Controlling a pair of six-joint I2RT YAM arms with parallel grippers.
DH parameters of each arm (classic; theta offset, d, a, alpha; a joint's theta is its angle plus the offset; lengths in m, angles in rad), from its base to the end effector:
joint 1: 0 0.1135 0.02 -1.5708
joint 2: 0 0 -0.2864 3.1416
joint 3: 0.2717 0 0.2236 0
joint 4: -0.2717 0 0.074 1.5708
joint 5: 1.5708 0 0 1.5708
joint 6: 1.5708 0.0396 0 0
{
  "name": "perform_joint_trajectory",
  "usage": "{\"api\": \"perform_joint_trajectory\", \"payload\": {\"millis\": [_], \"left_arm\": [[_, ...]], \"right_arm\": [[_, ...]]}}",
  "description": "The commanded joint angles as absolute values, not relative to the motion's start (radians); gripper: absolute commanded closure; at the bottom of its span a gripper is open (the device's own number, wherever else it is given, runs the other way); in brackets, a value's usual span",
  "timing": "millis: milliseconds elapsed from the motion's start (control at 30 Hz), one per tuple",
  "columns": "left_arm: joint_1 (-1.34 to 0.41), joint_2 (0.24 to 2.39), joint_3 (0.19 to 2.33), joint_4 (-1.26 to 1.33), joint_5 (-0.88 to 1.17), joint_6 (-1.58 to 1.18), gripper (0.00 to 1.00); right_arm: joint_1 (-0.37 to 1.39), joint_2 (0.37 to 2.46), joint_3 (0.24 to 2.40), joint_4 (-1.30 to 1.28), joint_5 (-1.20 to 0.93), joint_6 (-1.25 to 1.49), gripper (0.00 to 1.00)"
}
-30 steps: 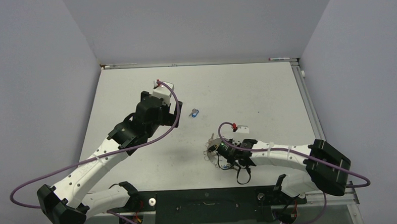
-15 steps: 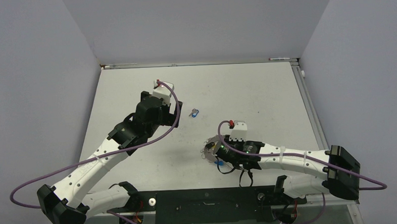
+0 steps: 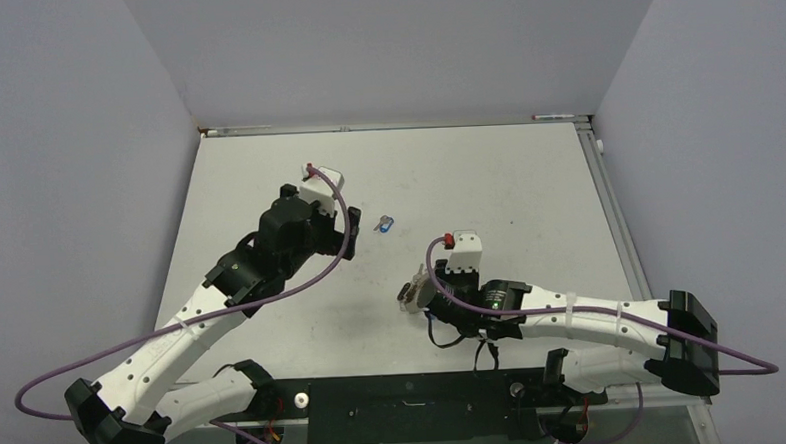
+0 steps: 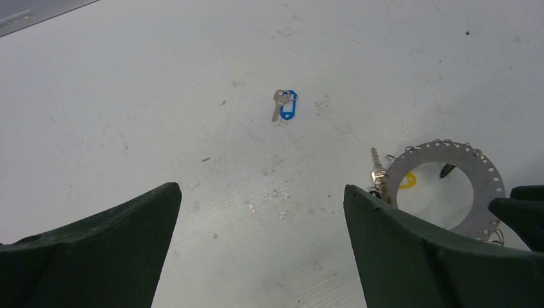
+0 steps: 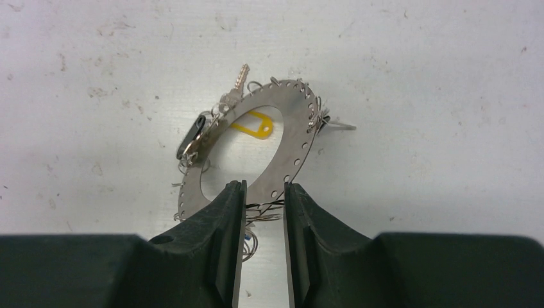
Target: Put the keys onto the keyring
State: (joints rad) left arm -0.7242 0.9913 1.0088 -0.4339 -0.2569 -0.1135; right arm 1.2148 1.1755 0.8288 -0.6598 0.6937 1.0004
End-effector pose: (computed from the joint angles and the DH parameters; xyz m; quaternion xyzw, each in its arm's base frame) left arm 0.1416 -0.1118 0.3715 0.1832 0.8137 -0.1220 0.5381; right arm 0.0894 0.1679 0.2728 -0.0025 0.9082 0.0884 0.4091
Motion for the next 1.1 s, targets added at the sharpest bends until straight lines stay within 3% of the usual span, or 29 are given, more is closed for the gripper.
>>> {"api": "perform_joint_trajectory", "payload": {"millis": [0,500,1067], "left_arm": [[-0.729,0.923,0.991,-0.321,-0.096,-0.093,0.04],[-0.73,0.763,0.88,-0.175,0.206,-0.061,0.04],[-0.73,0.706,0.841,-0.156,0.499,0.026,0.04]], "right_arm": [[1.226,1.113,0.872,-0.566,0.779,0.894,0.95],[1.233,0.925,0.831,-0.296,0.691,0.55,0.95],[1.227,0.822,0.884,-0.187,0.341,0.3,0.95]]}}
